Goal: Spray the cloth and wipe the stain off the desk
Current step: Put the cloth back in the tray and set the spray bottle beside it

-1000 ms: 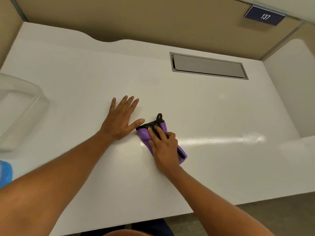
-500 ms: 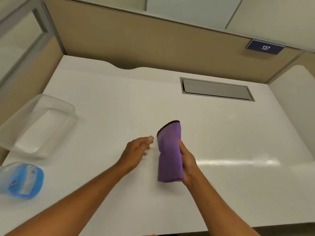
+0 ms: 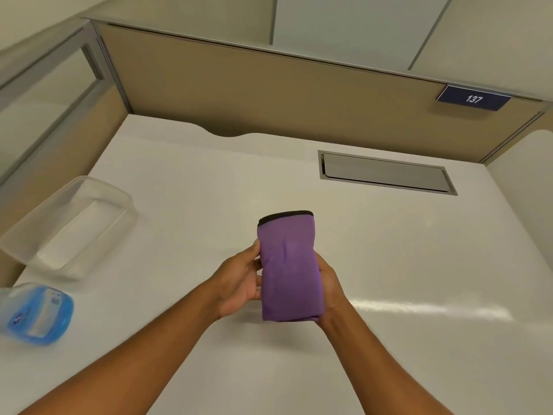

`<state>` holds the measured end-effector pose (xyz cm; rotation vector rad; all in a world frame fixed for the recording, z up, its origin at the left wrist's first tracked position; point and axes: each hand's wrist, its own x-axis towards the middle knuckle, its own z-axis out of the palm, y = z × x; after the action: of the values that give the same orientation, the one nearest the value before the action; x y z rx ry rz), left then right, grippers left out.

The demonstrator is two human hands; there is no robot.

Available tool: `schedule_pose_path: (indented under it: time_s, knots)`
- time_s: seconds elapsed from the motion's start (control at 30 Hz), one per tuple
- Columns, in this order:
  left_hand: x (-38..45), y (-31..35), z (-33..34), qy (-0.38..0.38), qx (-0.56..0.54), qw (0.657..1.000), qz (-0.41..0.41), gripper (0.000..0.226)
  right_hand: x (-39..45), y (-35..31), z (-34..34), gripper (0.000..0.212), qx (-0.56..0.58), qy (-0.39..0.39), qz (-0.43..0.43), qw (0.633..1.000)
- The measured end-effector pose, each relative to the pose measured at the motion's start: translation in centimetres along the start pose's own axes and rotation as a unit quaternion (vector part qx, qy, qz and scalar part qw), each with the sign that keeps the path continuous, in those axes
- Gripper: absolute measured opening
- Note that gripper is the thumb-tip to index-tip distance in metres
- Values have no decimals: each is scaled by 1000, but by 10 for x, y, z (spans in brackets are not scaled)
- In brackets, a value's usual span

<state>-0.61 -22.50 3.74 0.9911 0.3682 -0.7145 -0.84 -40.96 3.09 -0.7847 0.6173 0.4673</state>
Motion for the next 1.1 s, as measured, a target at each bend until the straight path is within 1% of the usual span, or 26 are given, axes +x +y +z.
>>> schedule_pose_path:
  time_s: [0.03,0.07,0.17,0.2,0.3,0.33,0.37,0.43,0.53,0.63,0.77,0.8,0.87,0.93,1.0,1.07,1.1]
  knots:
    - [0,1,1,5,12,1000,7,53,1,-4,0,33,-20,4,-5,1000]
    - [-1,2,1,13,29,999,17,53,1,-10,0,35,-52,-2,-15,999]
    - [-8,9,0,44,71,995,61,48,-2,-25,3,31,-164,-50,-38,984]
    - [-11,12,-1,54,84,992,76,44,-1,-29,3,34,-187,-72,-39,979]
    - [-22,19,-4,93,135,979,117,39,1,-39,11,58,-197,-135,-9,971]
    - [-26,21,-6,108,153,974,129,39,4,-40,15,62,-199,-157,4,967]
    - [-31,22,-8,123,167,968,139,39,5,-40,21,62,-207,-177,14,962]
    - [-42,24,-16,153,178,960,154,40,6,-39,36,55,-235,-221,28,946]
    - [-56,25,-35,194,167,952,169,44,10,-30,63,43,-285,-273,58,917]
    - [-68,31,-57,223,136,948,183,50,18,-11,95,32,-337,-292,52,894]
    - [-82,42,-88,271,70,936,215,46,34,10,138,29,-356,-295,37,886]
    - [-86,44,-96,287,57,929,225,44,39,15,150,30,-359,-295,35,885]
    - [-92,48,-112,340,66,903,256,42,51,26,176,33,-362,-286,28,887]
    - [-97,47,-132,403,82,863,292,40,65,38,204,34,-359,-273,15,892]
    - [-102,42,-150,460,114,821,319,31,80,49,234,34,-348,-262,-1,900]
    - [-106,36,-164,486,106,799,337,27,96,61,264,33,-327,-250,-14,911]
    - [-108,33,-166,494,93,789,352,31,101,64,277,33,-316,-246,-22,916]
